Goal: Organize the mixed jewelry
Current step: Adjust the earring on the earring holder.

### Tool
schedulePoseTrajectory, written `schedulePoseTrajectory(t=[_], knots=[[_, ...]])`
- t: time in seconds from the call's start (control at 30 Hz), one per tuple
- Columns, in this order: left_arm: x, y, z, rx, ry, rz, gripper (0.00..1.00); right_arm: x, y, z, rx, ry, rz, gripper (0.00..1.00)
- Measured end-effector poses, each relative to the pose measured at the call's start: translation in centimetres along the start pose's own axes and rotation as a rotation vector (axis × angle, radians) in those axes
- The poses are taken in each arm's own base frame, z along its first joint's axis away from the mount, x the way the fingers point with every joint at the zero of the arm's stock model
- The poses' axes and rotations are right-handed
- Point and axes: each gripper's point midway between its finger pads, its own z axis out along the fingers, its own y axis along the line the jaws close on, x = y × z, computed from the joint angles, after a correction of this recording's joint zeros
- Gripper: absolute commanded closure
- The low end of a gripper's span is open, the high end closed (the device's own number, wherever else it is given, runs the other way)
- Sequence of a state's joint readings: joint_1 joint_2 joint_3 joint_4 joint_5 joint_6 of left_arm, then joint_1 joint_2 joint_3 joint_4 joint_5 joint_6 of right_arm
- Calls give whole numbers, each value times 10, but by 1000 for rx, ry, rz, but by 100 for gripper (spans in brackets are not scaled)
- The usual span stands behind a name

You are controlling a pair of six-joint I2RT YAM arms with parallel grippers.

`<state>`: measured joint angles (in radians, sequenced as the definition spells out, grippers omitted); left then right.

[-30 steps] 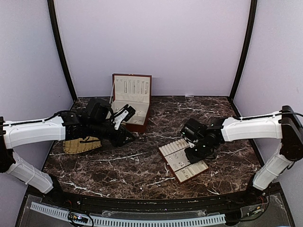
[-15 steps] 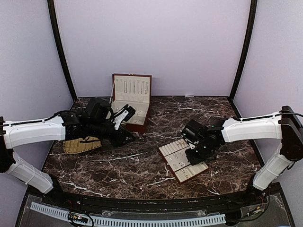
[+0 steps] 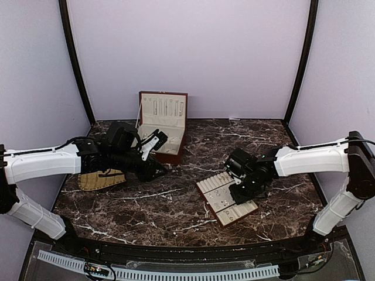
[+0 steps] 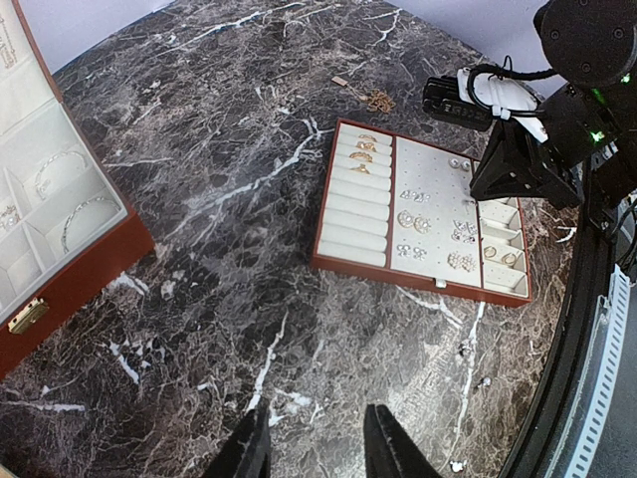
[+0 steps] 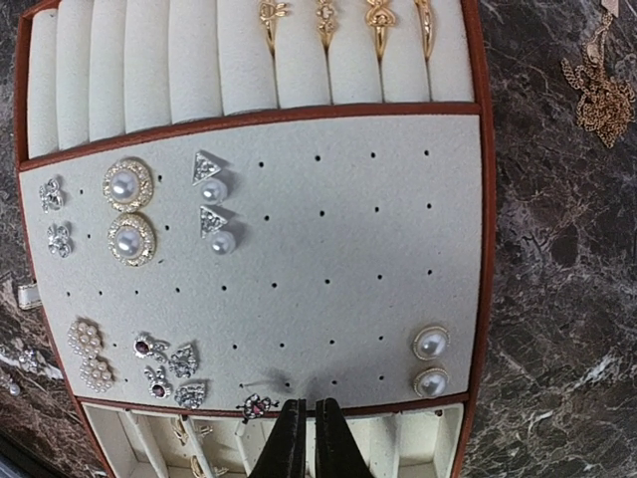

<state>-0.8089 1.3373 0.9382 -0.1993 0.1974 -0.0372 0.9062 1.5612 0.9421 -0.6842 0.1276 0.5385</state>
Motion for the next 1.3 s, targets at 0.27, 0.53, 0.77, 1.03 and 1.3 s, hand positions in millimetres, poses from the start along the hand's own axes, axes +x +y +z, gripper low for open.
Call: schedulePoseTrajectory(t=[0.27, 0.53, 0.77, 1.03, 1.3], knots=[[0, 0, 0, 0, 0, 0, 65, 0, 2, 0, -4, -2, -10, 94], [0, 0, 0, 0, 1, 0, 65, 0, 7, -1, -18, -8, -22, 94], [0, 0, 0, 0, 1, 0, 65, 1, 9, -1, -22, -6, -30, 94], [0, 0, 0, 0, 1, 0, 65, 4, 16, -2, -38, -1, -46, 94], [0, 0, 0, 0, 1, 0, 65, 7, 20, -1, -42, 2, -59, 94]])
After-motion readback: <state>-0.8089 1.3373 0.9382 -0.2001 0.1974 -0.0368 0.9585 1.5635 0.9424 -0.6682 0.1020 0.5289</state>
